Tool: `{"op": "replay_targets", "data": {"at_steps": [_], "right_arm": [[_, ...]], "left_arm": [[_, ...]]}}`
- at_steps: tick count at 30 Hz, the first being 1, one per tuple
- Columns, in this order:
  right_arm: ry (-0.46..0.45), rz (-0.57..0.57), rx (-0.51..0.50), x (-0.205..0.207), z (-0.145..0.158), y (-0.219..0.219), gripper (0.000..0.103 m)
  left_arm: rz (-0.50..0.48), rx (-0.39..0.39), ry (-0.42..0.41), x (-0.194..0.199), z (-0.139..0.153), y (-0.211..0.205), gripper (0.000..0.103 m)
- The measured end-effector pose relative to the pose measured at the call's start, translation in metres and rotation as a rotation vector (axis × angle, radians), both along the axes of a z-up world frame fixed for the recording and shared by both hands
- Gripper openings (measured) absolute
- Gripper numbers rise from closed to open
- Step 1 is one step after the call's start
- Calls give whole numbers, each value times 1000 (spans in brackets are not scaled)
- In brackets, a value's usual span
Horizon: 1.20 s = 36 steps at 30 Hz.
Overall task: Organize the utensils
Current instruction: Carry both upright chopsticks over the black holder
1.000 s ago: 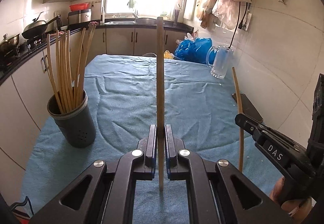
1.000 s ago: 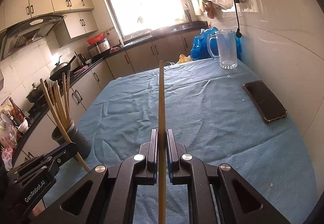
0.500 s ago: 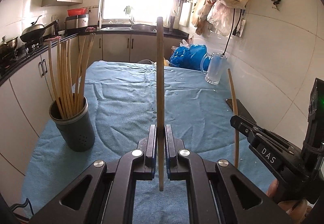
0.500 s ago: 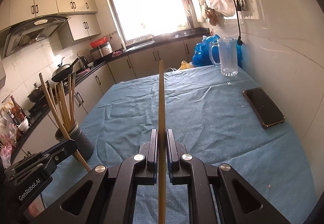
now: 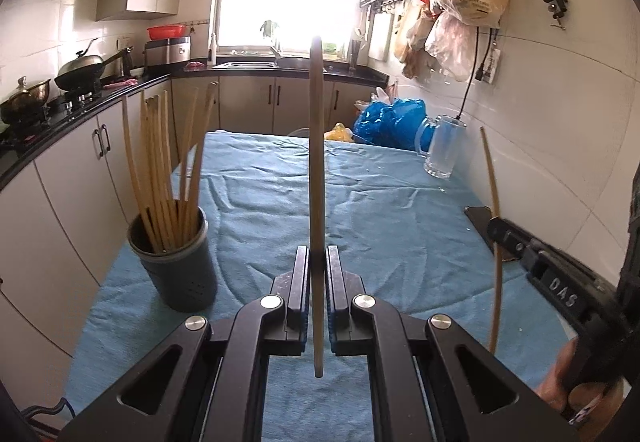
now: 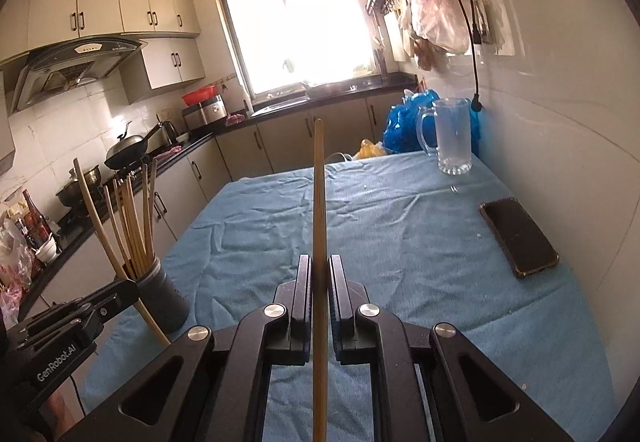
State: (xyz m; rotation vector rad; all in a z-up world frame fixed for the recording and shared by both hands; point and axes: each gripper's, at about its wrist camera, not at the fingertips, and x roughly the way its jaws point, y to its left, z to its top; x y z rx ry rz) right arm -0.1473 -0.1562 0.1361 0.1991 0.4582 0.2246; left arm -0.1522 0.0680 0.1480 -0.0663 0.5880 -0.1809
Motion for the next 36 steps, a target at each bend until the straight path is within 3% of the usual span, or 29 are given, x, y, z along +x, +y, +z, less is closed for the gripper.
{"op": "replay_targets", "data": {"at_steps": [21,36], "right_arm": [[-39,79,-49,19,19,44,8],[-25,130,-67,32,13,83,8]], "left_arm": [[47,-7,0,6,1,29,7],[88,-28,11,7,-5,58,7]]}}
